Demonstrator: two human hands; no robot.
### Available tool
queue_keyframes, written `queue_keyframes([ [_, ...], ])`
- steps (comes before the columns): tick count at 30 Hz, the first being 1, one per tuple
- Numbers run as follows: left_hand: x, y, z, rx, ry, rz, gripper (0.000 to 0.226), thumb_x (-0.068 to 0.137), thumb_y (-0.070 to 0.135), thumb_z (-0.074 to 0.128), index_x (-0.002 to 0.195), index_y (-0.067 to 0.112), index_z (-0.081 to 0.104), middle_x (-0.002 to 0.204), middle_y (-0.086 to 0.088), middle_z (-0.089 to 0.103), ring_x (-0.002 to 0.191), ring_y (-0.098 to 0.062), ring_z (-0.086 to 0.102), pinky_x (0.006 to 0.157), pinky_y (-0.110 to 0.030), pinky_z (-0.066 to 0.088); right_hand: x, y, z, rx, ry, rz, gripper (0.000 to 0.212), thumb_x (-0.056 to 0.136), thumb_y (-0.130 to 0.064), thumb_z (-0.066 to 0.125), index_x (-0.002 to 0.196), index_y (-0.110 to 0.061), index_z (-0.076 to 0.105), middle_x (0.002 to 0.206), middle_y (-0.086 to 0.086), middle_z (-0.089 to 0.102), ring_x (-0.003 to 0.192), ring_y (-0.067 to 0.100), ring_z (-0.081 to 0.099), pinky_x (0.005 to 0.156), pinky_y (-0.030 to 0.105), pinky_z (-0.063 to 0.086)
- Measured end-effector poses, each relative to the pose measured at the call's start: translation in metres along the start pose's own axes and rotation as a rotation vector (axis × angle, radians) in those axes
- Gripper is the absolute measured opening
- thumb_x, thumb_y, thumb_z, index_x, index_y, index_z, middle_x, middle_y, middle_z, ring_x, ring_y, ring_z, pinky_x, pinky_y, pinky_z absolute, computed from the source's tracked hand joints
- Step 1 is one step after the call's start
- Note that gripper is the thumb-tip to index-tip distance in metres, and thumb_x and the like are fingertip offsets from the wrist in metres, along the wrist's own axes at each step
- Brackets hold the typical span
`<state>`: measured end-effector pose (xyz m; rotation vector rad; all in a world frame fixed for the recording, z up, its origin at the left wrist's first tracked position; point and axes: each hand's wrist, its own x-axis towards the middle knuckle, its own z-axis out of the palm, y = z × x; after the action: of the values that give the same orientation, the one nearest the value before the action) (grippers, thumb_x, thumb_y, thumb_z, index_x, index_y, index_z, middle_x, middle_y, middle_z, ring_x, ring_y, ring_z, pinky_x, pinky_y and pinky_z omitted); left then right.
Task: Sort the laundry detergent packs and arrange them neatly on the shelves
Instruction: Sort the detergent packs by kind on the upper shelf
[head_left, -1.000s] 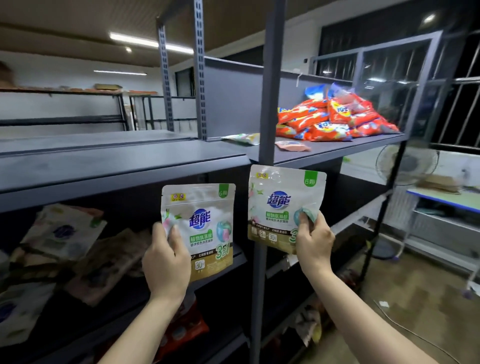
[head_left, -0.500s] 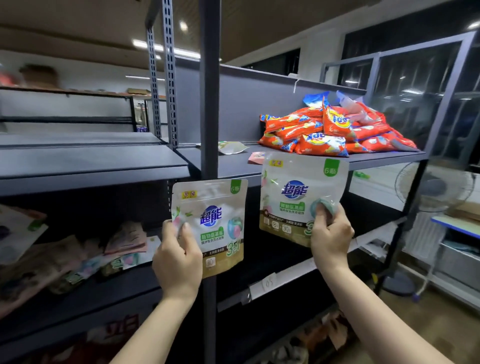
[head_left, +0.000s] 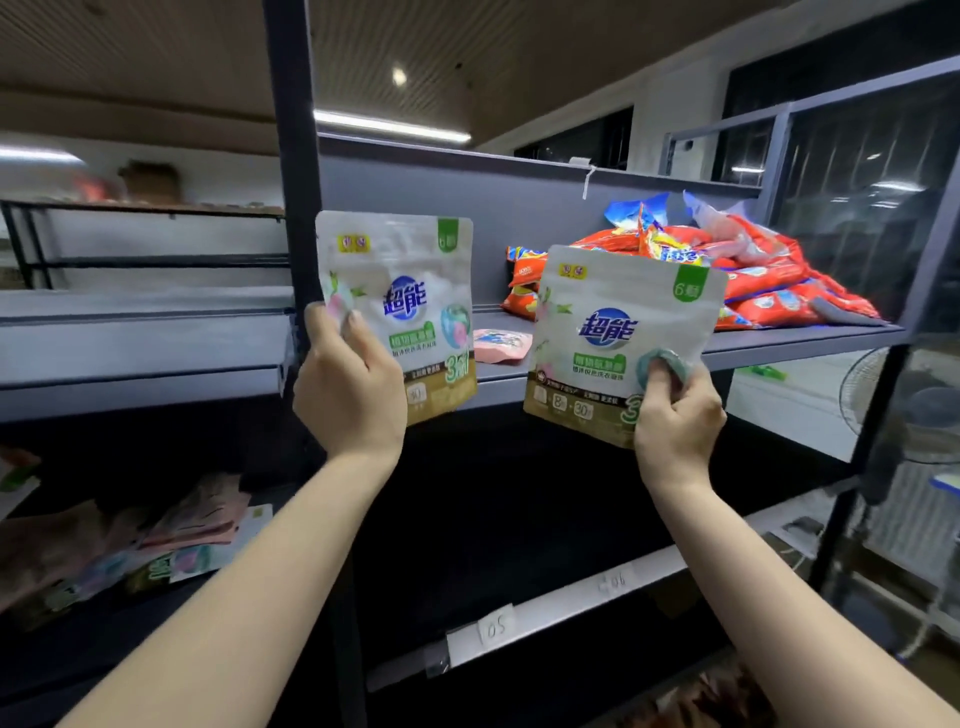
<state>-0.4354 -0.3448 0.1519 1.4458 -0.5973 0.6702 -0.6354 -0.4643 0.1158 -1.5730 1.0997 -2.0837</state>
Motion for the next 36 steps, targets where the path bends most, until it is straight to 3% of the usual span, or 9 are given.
queue_keyframes([
  [9,0.051,0.011,0.104,0.094,0.080,0.023,0.025,0.099,0.023,0.032,0.109,0.006,0.048,0.100,-0.018,0.067,0.085,-0.040,0.061,0.059,-0.034,0.022,0.075,0.030,0.058,0.016,0.014,-0.012,0.022,0.095,-0.021,0.053,0.106,-0.005,0.064,0.092,0.004,0.062,0.085,0.018,0.053,0.065,0.013,0.028],
  [12,0.069,0.005,0.145,0.110,0.060,-0.059,0.023,0.099,0.020,0.030,0.109,0.006,0.046,0.103,-0.021,0.066,0.089,-0.042,0.061,0.061,-0.037,0.026,0.098,0.044,0.085,0.030,-0.012,-0.013,0.020,0.094,-0.019,0.053,0.103,-0.005,0.064,0.099,0.015,0.068,0.092,0.028,0.059,0.069,0.018,0.031],
  [15,0.085,-0.004,0.182,0.132,0.032,-0.149,0.023,0.098,0.018,0.030,0.110,0.006,0.046,0.108,-0.021,0.065,0.093,-0.041,0.060,0.063,-0.036,0.028,0.117,0.052,0.112,0.092,-0.091,0.012,0.016,0.094,-0.017,0.052,0.101,-0.009,0.063,0.097,0.010,0.067,0.089,0.022,0.057,0.075,0.025,0.039],
  [22,0.116,-0.031,0.245,0.181,-0.001,-0.293,0.018,0.096,0.014,0.032,0.108,0.008,0.044,0.110,-0.020,0.064,0.095,-0.039,0.061,0.063,-0.037,0.031,0.145,0.061,0.173,0.149,-0.229,0.006,0.009,0.094,-0.016,0.052,0.093,-0.020,0.059,0.086,-0.004,0.062,0.083,0.014,0.056,0.065,0.018,0.034],
  [26,0.128,-0.049,0.272,0.160,-0.013,-0.470,0.028,0.093,0.002,0.033,0.119,0.004,0.042,0.120,-0.021,0.059,0.107,-0.039,0.057,0.071,-0.035,0.031,0.158,0.062,0.208,0.134,-0.355,-0.019,0.010,0.094,-0.012,0.050,0.094,-0.014,0.060,0.088,0.001,0.063,0.083,0.017,0.055,0.066,0.025,0.034],
  [28,0.133,-0.060,0.286,0.148,-0.106,-0.557,0.036,0.093,0.002,0.038,0.129,0.001,0.035,0.132,-0.021,0.049,0.118,-0.037,0.050,0.080,-0.036,0.035,0.164,0.064,0.224,0.153,-0.376,-0.022,0.010,0.094,-0.011,0.050,0.093,-0.013,0.060,0.087,0.000,0.061,0.081,0.017,0.052,0.061,0.021,0.029],
  [31,0.138,-0.078,0.301,0.313,-0.436,-0.614,0.063,0.094,0.015,0.047,0.144,-0.008,0.016,0.150,-0.022,0.021,0.135,-0.033,0.028,0.106,-0.037,0.029,0.171,0.065,0.243,0.158,-0.393,-0.004,0.012,0.095,-0.011,0.049,0.098,-0.009,0.060,0.088,-0.001,0.058,0.081,0.017,0.050,0.059,0.020,0.026],
  [34,0.137,-0.087,0.301,0.437,-0.634,-0.567,0.052,0.093,0.026,0.045,0.137,-0.001,0.039,0.144,-0.023,0.032,0.129,-0.035,0.032,0.107,-0.034,0.031,0.177,0.070,0.262,0.161,-0.429,0.074,0.008,0.094,-0.006,0.046,0.099,-0.011,0.051,0.091,0.003,0.055,0.082,0.020,0.048,0.058,0.022,0.024],
  [36,0.134,-0.087,0.296,0.400,-0.663,-0.539,0.048,0.091,0.031,0.048,0.128,0.002,0.050,0.135,-0.022,0.045,0.123,-0.037,0.042,0.105,-0.039,0.036,0.178,0.071,0.273,0.151,-0.459,0.184,0.030,0.090,0.001,0.046,0.118,-0.008,0.042,0.102,0.007,0.054,0.087,0.024,0.050,0.062,0.022,0.030],
])
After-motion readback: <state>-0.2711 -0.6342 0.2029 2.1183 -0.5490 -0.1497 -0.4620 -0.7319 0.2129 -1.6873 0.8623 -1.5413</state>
